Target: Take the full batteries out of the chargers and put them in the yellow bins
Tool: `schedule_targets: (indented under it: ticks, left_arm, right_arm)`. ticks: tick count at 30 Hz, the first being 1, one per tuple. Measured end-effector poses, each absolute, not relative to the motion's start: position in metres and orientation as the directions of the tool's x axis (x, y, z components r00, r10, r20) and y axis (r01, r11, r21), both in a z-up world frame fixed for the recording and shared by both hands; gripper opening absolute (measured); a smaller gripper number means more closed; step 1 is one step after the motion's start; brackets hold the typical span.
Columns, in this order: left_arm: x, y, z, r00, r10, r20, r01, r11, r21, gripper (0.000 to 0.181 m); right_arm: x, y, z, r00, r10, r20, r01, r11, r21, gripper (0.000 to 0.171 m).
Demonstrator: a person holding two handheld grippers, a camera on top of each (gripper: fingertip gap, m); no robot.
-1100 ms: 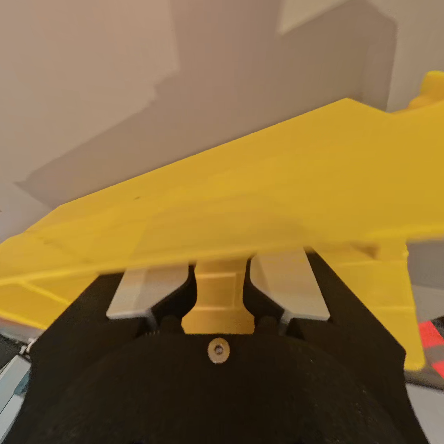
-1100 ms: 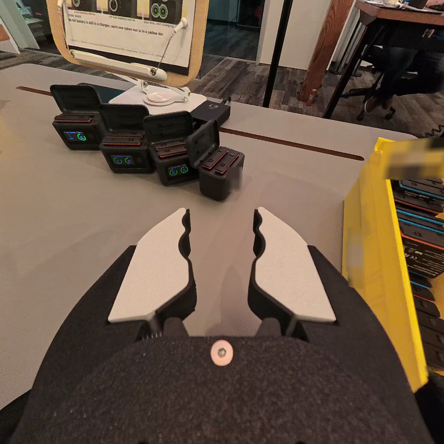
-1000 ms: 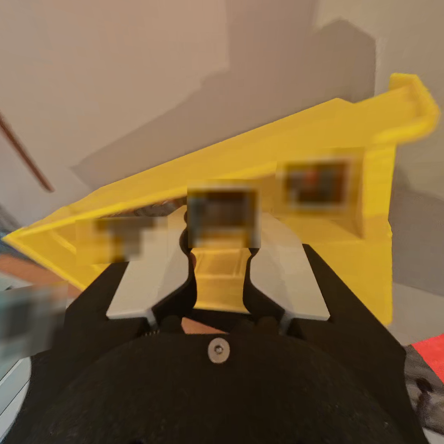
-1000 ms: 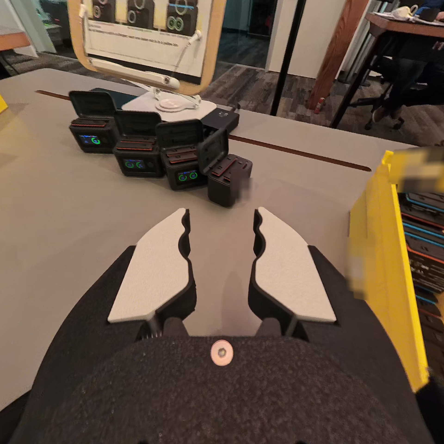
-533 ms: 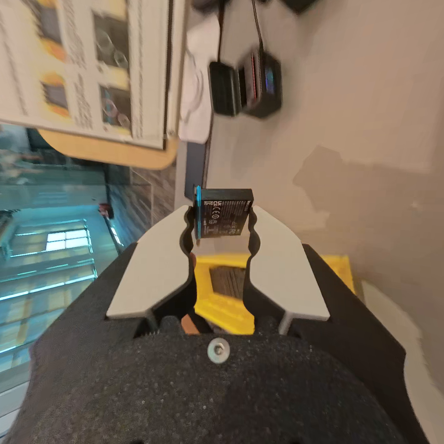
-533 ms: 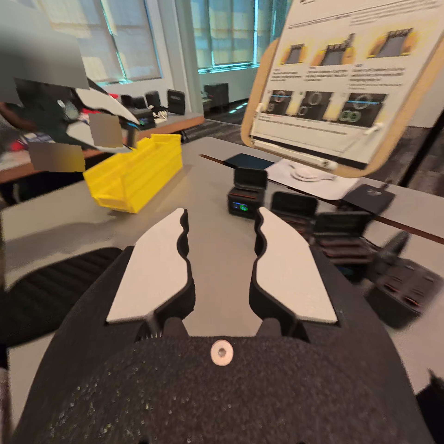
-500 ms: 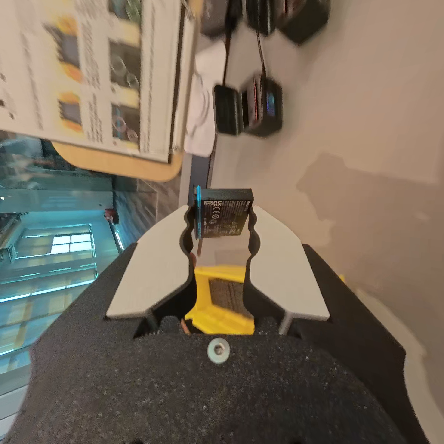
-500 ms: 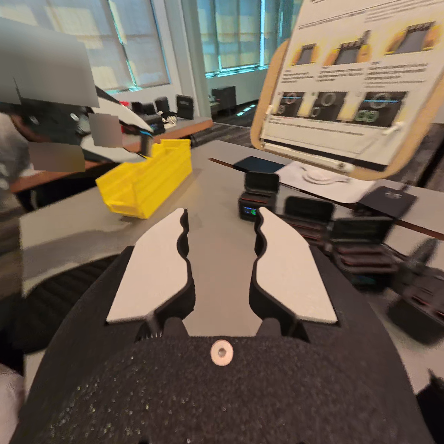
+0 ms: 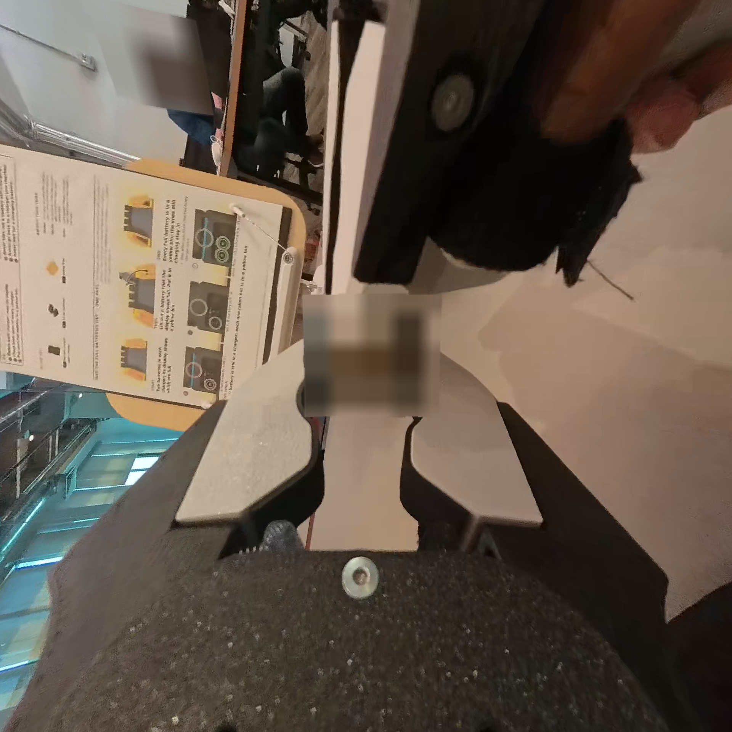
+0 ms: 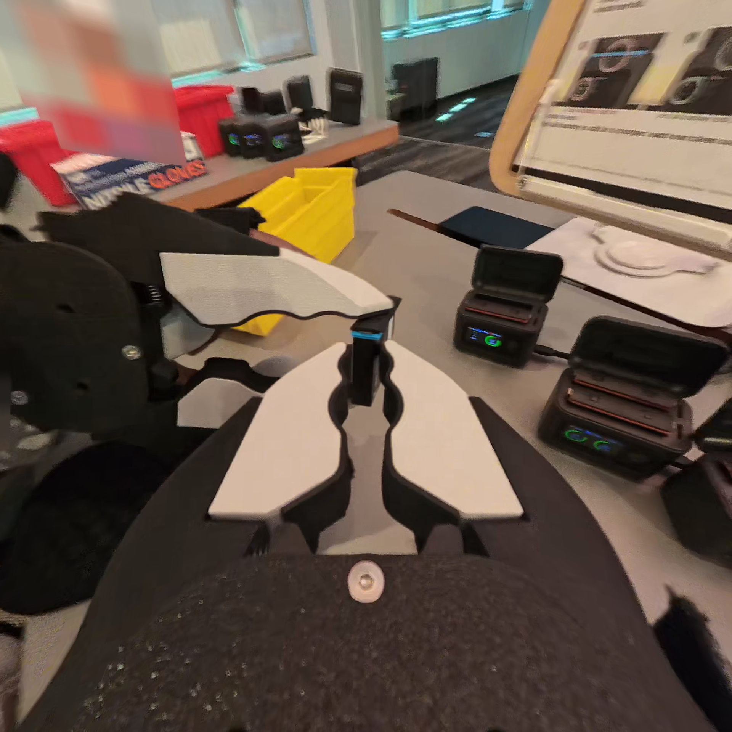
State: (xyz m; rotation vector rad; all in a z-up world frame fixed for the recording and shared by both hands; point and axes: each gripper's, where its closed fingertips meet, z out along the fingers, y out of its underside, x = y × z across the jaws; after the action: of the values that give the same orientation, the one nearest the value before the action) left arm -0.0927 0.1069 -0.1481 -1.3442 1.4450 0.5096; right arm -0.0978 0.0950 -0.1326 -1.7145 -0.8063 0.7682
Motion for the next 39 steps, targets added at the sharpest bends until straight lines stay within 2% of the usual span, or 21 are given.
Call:
schedule_targets:
  ticks: [1, 6, 11, 14, 16, 18, 19, 25, 27, 28, 29, 34, 39]
  left_arm:
    - [-0.092, 0.107, -0.151, 0.173, -0.452, -0.875, -0.903, 0.282, -0.323, 0.043]
    - [-0.089, 0.102, -0.151, 0.175, -0.518, -0.837, -0.868, 0.319, -0.379, 0.052]
    - [-0.090, 0.085, -0.140, 0.174, -0.792, -0.585, -0.751, 0.278, -0.599, 0.047]
    - [-0.089, 0.075, -0.142, 0.105, -0.901, -0.422, -0.724, 0.221, -0.653, 0.040]
    - [-0.088, 0.068, -0.146, 0.032, -0.935, -0.353, -0.729, 0.220, -0.648, 0.035]
    - [-0.086, 0.066, -0.150, -0.014, -0.945, -0.327, -0.739, 0.230, -0.633, 0.017]
    - [-0.083, 0.065, -0.152, -0.030, -0.948, -0.318, -0.742, 0.234, -0.629, 0.015]
    - [-0.081, 0.073, -0.160, -0.060, -0.961, -0.271, -0.793, 0.211, -0.571, 0.015]
    - [-0.085, 0.089, -0.154, -0.031, -0.955, -0.294, -0.811, 0.196, -0.551, 0.015]
    - [-0.087, 0.099, -0.150, -0.004, -0.953, -0.303, -0.818, 0.177, -0.547, 0.015]
    - [-0.090, 0.109, -0.146, 0.031, -0.952, -0.306, -0.826, 0.148, -0.543, 0.015]
    - [-0.113, 0.177, -0.135, 0.217, -0.912, -0.347, -0.865, -0.015, -0.502, 0.015]
    - [-0.132, 0.228, -0.151, 0.314, -0.898, -0.309, -0.889, -0.164, -0.427, 0.015]
  right_arm:
    - [-0.096, 0.096, -0.136, 0.569, 0.819, -0.080, 0.166, -0.210, -0.964, 0.011]
    - [-0.085, 0.097, -0.142, 0.531, 0.847, -0.014, 0.225, -0.157, -0.962, 0.010]
    - [-0.077, 0.078, -0.136, 0.344, 0.926, 0.156, 0.296, 0.051, -0.954, 0.010]
    - [-0.076, 0.063, -0.131, 0.251, 0.941, 0.227, 0.290, 0.150, -0.945, 0.010]
    - [-0.075, 0.059, -0.132, 0.228, 0.944, 0.237, 0.292, 0.166, -0.942, 0.010]
    - [-0.074, 0.058, -0.137, 0.215, 0.946, 0.243, 0.305, 0.171, -0.937, 0.010]
    - [-0.073, 0.057, -0.140, 0.211, 0.947, 0.242, 0.310, 0.170, -0.935, 0.010]
    - [-0.066, 0.065, -0.151, 0.254, 0.940, 0.228, 0.312, 0.144, -0.939, 0.010]
    - [-0.059, 0.077, -0.147, 0.321, 0.919, 0.227, 0.305, 0.127, -0.944, 0.015]
    - [-0.054, 0.084, -0.144, 0.361, 0.905, 0.224, 0.293, 0.117, -0.949, 0.027]
    - [-0.047, 0.091, -0.140, 0.405, 0.888, 0.216, 0.277, 0.107, -0.955, 0.030]
    - [0.005, 0.131, -0.119, 0.677, 0.723, 0.139, 0.142, 0.057, -0.988, 0.035]
    - [0.050, 0.144, -0.117, 0.788, 0.614, 0.043, 0.053, 0.001, -0.999, 0.016]
